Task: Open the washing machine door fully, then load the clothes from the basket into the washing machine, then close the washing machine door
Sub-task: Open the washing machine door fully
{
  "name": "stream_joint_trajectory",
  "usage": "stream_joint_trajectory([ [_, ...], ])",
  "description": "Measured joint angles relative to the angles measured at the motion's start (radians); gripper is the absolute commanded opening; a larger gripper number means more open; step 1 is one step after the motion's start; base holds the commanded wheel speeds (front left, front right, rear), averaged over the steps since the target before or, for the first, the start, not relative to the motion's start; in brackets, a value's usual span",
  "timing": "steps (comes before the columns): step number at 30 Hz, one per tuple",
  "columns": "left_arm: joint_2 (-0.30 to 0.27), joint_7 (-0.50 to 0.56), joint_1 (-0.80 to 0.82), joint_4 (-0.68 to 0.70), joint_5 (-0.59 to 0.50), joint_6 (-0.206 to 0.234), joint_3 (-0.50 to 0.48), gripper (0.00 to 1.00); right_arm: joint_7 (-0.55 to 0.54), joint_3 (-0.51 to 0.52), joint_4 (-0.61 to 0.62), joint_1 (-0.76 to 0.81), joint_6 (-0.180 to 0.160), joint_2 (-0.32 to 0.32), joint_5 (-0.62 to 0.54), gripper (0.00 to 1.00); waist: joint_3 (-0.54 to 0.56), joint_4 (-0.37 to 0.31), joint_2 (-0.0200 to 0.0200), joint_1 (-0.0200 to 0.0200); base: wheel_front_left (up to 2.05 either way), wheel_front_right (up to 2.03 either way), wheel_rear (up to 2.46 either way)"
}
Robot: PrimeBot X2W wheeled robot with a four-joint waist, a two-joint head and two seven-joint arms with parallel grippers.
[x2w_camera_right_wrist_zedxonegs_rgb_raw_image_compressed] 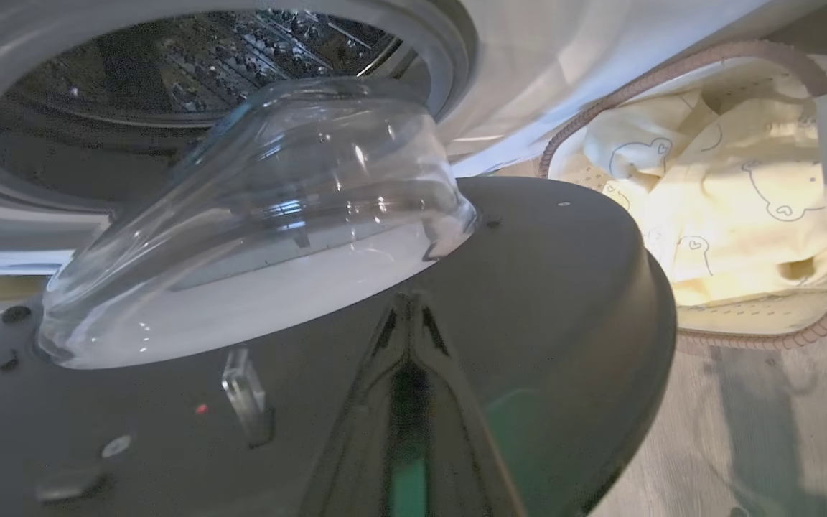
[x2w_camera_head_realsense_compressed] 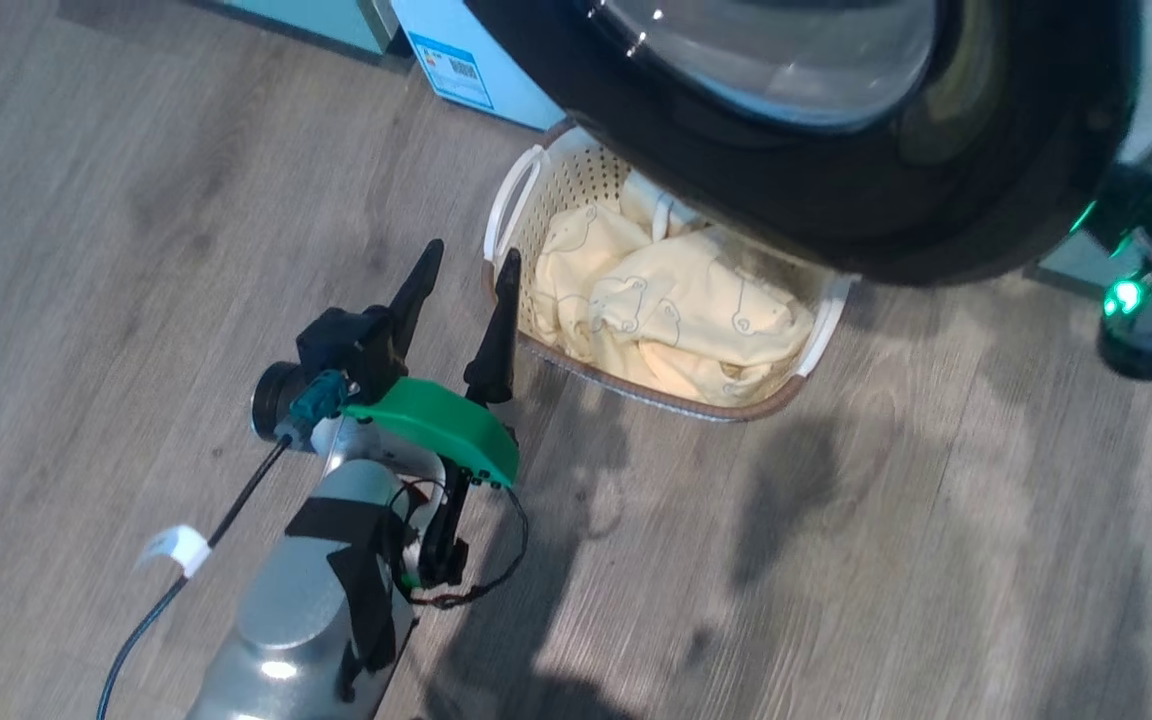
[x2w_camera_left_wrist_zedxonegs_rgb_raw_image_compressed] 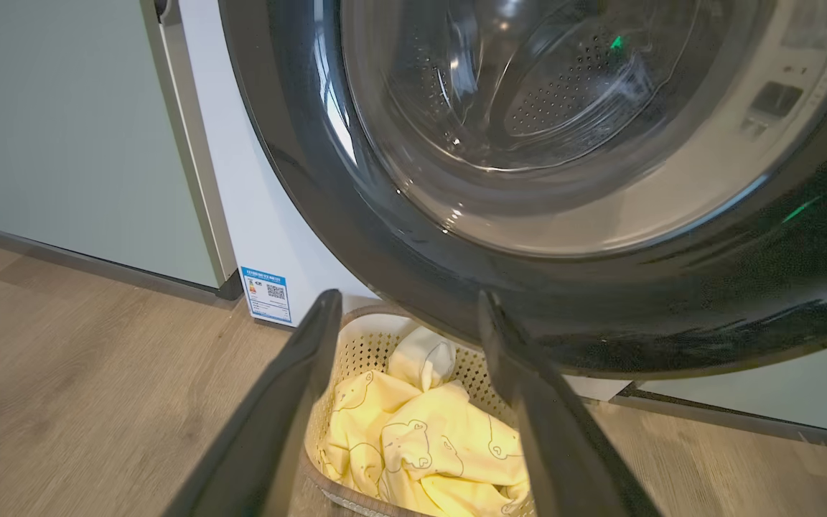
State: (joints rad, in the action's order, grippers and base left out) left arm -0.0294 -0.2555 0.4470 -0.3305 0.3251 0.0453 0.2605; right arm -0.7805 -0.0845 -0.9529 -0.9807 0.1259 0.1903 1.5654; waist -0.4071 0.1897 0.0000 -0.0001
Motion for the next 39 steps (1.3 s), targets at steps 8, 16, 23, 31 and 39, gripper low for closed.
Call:
stream_joint_trajectory([
  [8, 0.000, 0.000, -0.050, -0.013, -0.008, -0.004, -0.004, 1.00, -0.038, -0.036, 0.038, 0.089, 0.000, -0.039, -0.001, 0.00, 0.067, -0.004, 0.0000, 0.0000, 0.00, 0.00, 0.00],
  [16, -0.001, 0.000, -0.087, -0.034, -0.024, -0.017, -0.024, 1.00, -0.067, -0.069, 0.072, 0.185, 0.000, -0.074, -0.008, 0.00, 0.136, -0.005, 0.0001, 0.0000, 0.00, 0.00, 0.00],
  [23, -0.001, 0.000, -0.132, -0.043, -0.026, -0.025, -0.028, 1.00, -0.074, -0.080, 0.090, 0.262, 0.000, -0.102, 0.012, 0.00, 0.194, -0.002, 0.0000, 0.0000, 0.00, 0.00, 0.00],
  [31, -0.002, 0.000, -0.196, -0.060, -0.038, -0.035, -0.033, 1.00, -0.079, -0.117, 0.102, 0.351, 0.000, -0.122, 0.047, 0.00, 0.272, -0.001, 0.0000, 0.0000, 0.00, 0.00, 0.00],
  [39, -0.003, 0.000, -0.205, -0.067, -0.045, -0.046, -0.039, 1.00, -0.070, -0.230, 0.124, 0.387, 0.000, -0.125, 0.148, 0.00, 0.305, 0.008, 0.0000, 0.0000, 0.00, 0.00, 0.00],
])
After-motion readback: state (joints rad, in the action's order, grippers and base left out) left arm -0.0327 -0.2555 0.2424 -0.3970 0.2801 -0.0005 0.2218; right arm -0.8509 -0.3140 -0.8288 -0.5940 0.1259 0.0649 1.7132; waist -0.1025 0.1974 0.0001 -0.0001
